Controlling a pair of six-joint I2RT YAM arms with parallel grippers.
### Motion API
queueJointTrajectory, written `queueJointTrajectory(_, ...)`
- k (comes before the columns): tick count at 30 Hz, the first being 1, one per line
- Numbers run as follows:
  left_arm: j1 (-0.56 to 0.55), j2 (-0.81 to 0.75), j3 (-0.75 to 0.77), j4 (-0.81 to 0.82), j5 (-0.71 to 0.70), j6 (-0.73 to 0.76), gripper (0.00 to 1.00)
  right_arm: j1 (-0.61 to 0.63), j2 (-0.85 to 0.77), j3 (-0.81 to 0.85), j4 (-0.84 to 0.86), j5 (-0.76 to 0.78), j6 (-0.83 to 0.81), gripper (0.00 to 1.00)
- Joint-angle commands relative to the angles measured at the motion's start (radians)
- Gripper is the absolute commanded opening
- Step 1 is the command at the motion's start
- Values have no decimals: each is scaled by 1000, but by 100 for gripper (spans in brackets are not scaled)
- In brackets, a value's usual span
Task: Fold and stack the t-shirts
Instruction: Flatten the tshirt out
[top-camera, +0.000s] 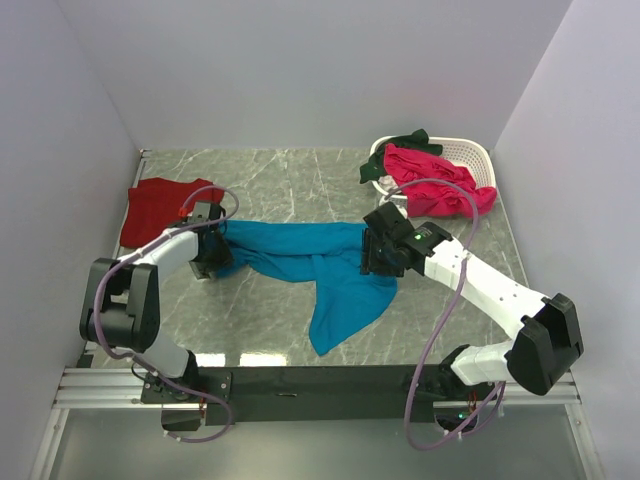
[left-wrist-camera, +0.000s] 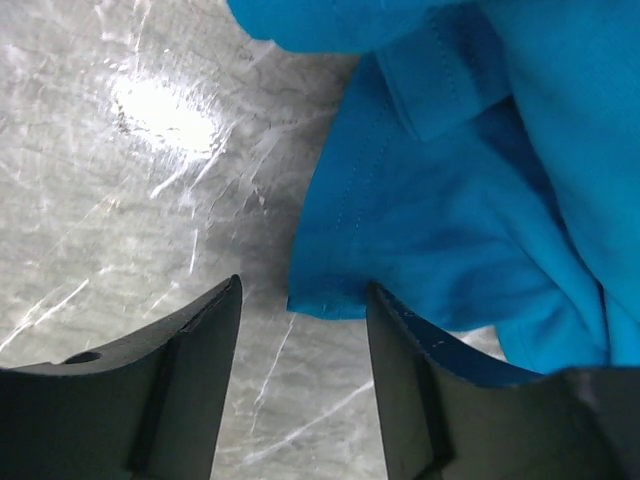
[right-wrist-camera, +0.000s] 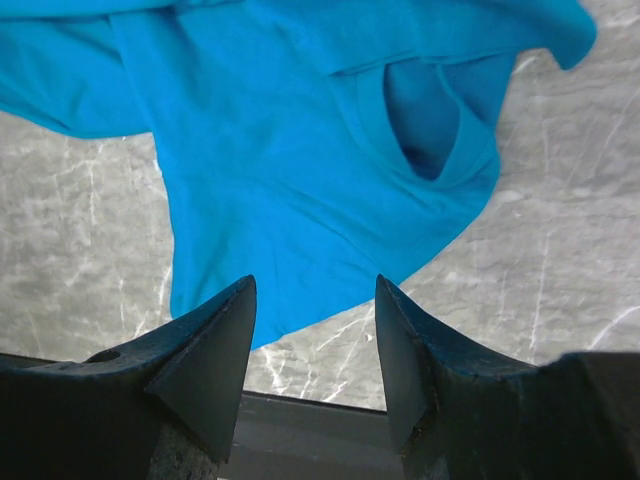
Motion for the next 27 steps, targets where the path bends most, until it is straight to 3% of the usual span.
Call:
queueJointTrajectory(1,-4,14,-8,53,10,-9,58,15,-14,-6,22,6,31,58)
queueJointTrajectory(12,-4,48,-22,59,26,6,25,69,-24,-49,-3,23,-1,57)
queueJointTrajectory(15,-3,37,-18,36,16,17,8,110,-56,-99,19,-12,-45,57)
queueJointTrajectory(18,2,14,1,8,9,26,1,167,-82,-143,62,-67,-85,57)
queueJointTrajectory(27,83,-60,60,-77,-5,76,1,326,6,-142,166,-167,-136,57)
